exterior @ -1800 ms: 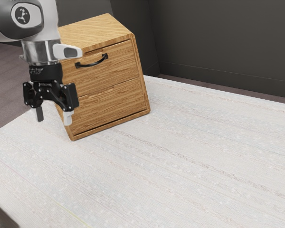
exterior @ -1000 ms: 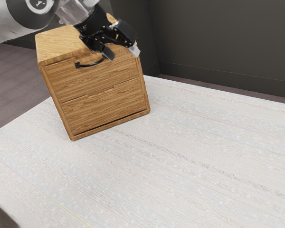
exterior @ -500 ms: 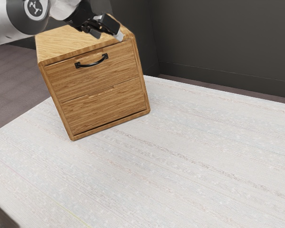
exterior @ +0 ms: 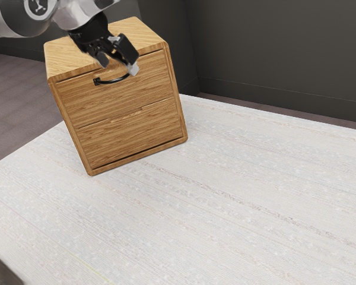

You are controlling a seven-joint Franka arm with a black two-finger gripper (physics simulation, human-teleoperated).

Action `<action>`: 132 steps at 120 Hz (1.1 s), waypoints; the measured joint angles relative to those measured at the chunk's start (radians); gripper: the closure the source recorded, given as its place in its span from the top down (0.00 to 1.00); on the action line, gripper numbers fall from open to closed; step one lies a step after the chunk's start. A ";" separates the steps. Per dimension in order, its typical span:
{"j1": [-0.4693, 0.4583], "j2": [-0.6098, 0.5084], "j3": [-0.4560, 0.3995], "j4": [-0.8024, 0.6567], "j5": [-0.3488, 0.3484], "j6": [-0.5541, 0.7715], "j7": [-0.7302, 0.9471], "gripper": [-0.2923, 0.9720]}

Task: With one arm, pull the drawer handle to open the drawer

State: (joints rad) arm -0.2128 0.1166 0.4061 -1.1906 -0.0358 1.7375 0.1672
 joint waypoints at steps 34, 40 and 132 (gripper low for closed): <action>0.022 0.088 -0.013 -0.001 -0.209 0.117 -0.054 0.77; 0.023 0.123 -0.027 0.021 -0.222 0.144 -0.058 0.77; 0.016 0.033 -0.031 0.042 0.107 -0.166 0.170 0.77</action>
State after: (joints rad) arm -0.1967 0.1495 0.3750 -1.1481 0.0708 1.5713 0.3372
